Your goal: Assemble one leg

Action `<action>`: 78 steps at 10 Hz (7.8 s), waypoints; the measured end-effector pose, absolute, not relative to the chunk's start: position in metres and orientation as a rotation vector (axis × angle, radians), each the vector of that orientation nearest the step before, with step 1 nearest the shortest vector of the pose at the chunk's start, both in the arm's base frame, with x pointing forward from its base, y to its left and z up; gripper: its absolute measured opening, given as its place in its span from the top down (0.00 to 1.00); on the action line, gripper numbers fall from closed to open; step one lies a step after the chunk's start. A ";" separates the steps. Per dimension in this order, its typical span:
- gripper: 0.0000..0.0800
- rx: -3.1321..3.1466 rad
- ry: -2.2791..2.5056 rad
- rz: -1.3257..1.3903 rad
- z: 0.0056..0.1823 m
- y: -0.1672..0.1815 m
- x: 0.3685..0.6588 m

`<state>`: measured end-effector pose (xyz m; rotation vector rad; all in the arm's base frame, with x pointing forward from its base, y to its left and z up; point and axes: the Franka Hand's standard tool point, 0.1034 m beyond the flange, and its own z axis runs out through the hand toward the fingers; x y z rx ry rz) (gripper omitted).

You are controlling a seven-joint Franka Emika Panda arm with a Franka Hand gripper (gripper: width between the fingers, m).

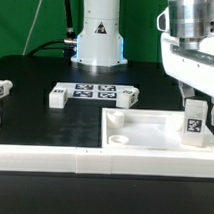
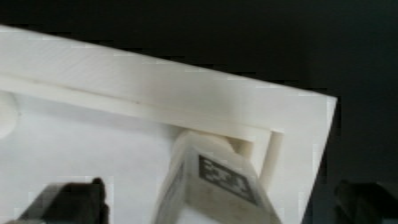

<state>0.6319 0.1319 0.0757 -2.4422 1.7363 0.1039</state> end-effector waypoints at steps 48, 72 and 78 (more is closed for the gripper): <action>0.19 -3.082 0.206 -0.056 0.075 0.121 0.635; 0.63 -1.803 2.367 0.062 0.074 0.124 0.636; 0.19 -2.292 1.927 0.073 0.076 0.130 0.632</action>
Offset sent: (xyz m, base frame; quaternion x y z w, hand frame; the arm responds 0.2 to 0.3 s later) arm 0.0086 -0.0004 -0.0002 -0.0252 -0.0036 -0.2960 0.9548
